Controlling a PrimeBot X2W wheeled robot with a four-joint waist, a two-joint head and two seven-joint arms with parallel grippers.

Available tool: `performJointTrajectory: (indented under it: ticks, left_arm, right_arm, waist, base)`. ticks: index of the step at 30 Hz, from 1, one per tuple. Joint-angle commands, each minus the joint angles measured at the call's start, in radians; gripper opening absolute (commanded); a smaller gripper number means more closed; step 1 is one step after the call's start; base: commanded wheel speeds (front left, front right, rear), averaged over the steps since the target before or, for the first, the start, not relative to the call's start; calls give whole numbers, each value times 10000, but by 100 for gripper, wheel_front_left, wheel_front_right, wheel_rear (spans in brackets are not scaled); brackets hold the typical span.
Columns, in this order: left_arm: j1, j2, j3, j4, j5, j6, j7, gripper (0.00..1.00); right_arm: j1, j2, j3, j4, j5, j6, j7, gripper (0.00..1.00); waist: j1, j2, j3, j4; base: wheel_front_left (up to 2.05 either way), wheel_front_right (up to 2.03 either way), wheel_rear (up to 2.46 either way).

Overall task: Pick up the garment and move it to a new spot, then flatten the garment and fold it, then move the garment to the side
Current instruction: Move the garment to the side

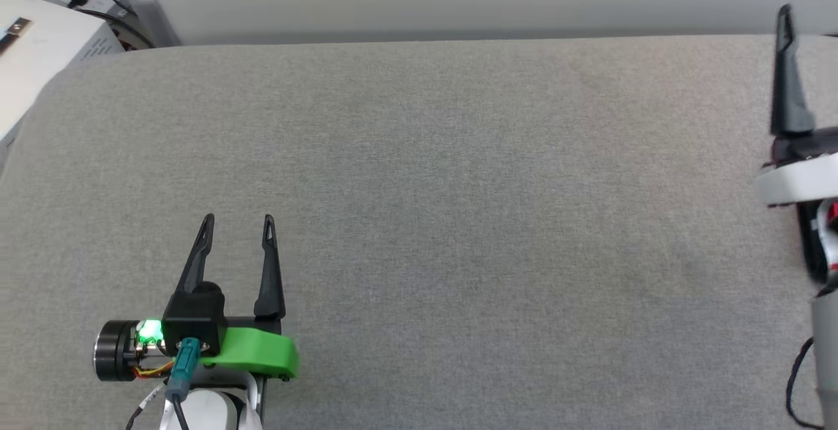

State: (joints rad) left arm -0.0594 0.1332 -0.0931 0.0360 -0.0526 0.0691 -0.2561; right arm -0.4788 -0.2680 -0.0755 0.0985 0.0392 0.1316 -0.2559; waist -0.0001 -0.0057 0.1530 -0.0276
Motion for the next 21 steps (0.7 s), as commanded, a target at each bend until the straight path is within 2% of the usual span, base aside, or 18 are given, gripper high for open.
performJointTrajectory:
  ticks: [1,11,21]
  left_arm:
    - [181,-10,7,47,-58,15,-57,100]
    - [421,-89,10,285,-125,-27,-57,100]
    - [795,-155,36,463,-334,-277,-57,100]
  right_arm:
    - [469,248,156,-175,97,-9,-54,100]
    - [3061,1618,422,-571,578,-9,-57,100]
    - [4935,2110,304,-587,783,-9,-58,100]
  waist:
    - [1,57,-381,397]
    - [1,57,-894,820]
    - [1,57,-1365,876]
  base:
    - [0,0,0]
    - [0,0,0]
    - [0,0,0]
